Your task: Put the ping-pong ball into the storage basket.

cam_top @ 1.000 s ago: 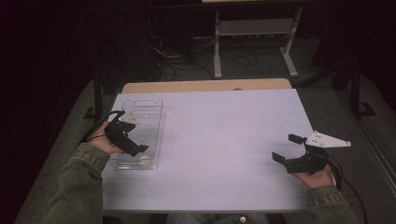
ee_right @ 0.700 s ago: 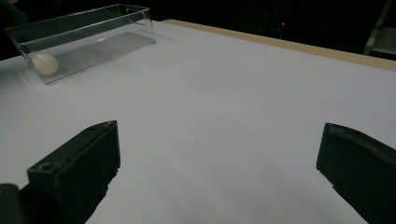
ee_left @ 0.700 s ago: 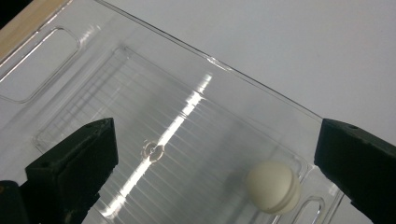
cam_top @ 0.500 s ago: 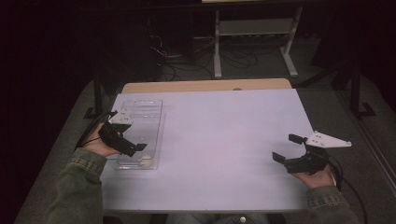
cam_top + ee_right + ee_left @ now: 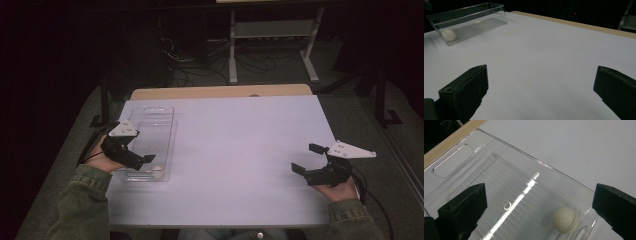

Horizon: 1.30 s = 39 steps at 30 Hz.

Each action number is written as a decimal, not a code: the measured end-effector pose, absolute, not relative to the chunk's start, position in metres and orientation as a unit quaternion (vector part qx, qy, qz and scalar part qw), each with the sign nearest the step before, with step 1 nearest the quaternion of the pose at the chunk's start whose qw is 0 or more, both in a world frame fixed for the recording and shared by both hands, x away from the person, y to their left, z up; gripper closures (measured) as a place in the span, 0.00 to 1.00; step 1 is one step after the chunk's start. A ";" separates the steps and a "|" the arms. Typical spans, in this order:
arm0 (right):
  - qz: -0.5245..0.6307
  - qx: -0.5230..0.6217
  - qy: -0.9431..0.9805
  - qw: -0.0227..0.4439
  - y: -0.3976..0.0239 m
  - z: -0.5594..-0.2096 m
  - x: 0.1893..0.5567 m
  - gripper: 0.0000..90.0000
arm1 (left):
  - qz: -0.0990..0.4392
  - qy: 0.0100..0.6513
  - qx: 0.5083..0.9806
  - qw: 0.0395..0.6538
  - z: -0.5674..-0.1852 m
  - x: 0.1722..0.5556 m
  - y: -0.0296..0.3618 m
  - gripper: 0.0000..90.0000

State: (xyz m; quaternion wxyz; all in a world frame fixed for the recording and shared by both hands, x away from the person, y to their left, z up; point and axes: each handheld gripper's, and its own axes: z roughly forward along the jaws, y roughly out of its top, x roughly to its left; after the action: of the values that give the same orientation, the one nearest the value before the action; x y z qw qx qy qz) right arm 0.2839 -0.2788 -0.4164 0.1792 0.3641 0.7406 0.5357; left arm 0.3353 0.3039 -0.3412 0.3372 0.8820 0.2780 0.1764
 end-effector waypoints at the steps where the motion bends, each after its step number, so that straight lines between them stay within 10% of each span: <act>1: 0.535 0.365 0.740 0.179 -0.279 -0.416 0.284 0.00 | 0.178 0.280 0.880 0.340 -0.342 0.335 0.305 0.00; 39: 0.535 0.365 0.740 0.182 -0.279 -0.416 0.284 0.00 | 0.219 0.349 0.800 0.436 -0.365 0.305 0.348 0.00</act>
State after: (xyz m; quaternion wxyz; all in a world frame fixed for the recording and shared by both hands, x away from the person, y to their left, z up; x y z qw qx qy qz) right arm 0.2835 -0.2790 -0.4162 0.1819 0.3648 0.7396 0.5355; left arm 0.3052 0.3483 -0.3646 0.4356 0.8003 0.3487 0.2194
